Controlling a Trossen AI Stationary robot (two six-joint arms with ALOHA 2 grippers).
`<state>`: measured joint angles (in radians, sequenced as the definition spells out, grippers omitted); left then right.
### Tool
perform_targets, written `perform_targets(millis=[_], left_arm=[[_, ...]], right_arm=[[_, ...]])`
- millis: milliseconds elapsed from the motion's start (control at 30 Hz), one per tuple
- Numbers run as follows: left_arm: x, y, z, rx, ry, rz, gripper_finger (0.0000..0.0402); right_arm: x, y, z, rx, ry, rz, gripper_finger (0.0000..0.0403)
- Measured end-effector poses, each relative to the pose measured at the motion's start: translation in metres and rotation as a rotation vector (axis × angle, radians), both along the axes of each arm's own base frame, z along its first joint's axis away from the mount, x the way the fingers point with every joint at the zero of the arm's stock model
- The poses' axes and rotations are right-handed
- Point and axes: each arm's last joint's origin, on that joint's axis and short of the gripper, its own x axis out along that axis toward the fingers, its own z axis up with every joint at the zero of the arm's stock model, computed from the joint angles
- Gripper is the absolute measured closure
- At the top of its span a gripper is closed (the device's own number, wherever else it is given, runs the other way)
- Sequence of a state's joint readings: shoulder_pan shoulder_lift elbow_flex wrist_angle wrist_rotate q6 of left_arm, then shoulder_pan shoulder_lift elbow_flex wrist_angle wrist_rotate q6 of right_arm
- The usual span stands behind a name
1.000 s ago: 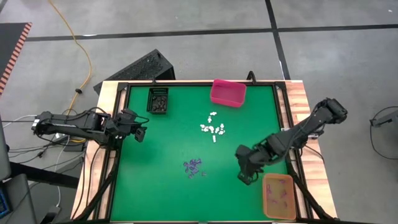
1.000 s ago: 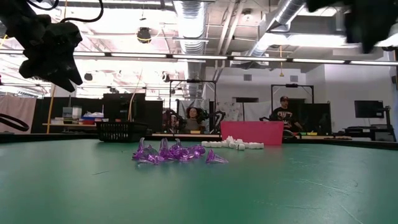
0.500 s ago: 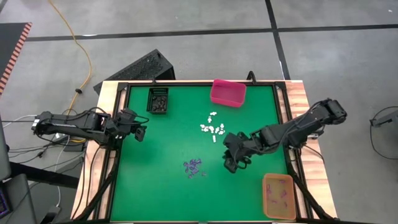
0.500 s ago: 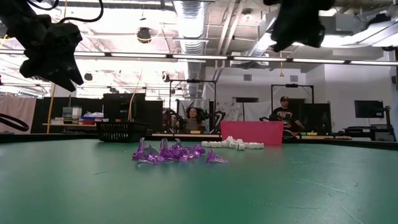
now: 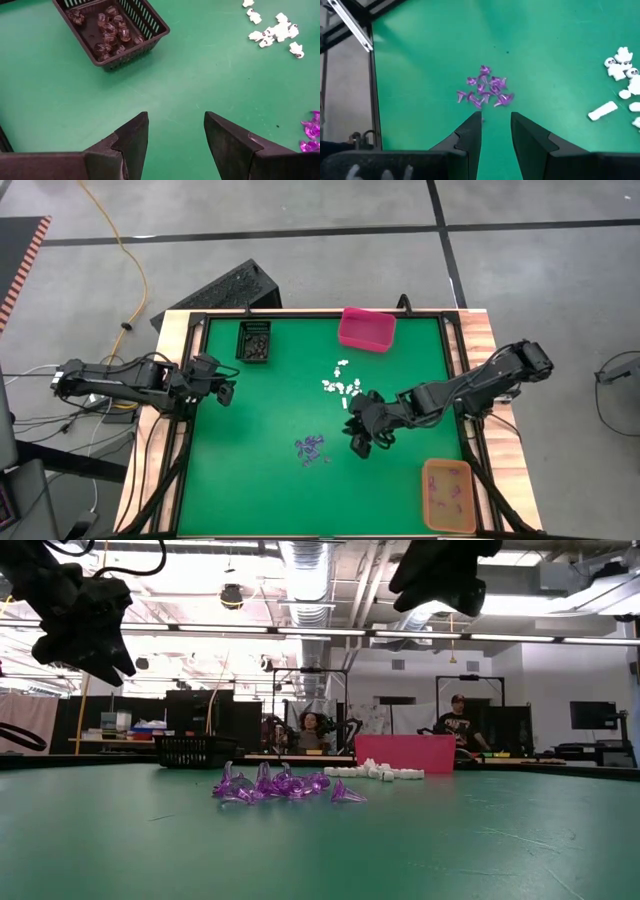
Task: Sort Halloween decoration
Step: Put the pink witch hat toy into the orange bin
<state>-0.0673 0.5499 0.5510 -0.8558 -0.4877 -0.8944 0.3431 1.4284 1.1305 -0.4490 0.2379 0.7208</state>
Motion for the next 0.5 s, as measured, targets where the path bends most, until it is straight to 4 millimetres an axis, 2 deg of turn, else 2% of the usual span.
perform_targets(millis=[500], left_arm=[[0.0001, -0.0002, -0.0001, -0.014, -0.006, 0.006, 0.0219]], right_arm=[[0.0011, 0.0004, 0.0011, -0.01, -0.017, 0.013, 0.027]])
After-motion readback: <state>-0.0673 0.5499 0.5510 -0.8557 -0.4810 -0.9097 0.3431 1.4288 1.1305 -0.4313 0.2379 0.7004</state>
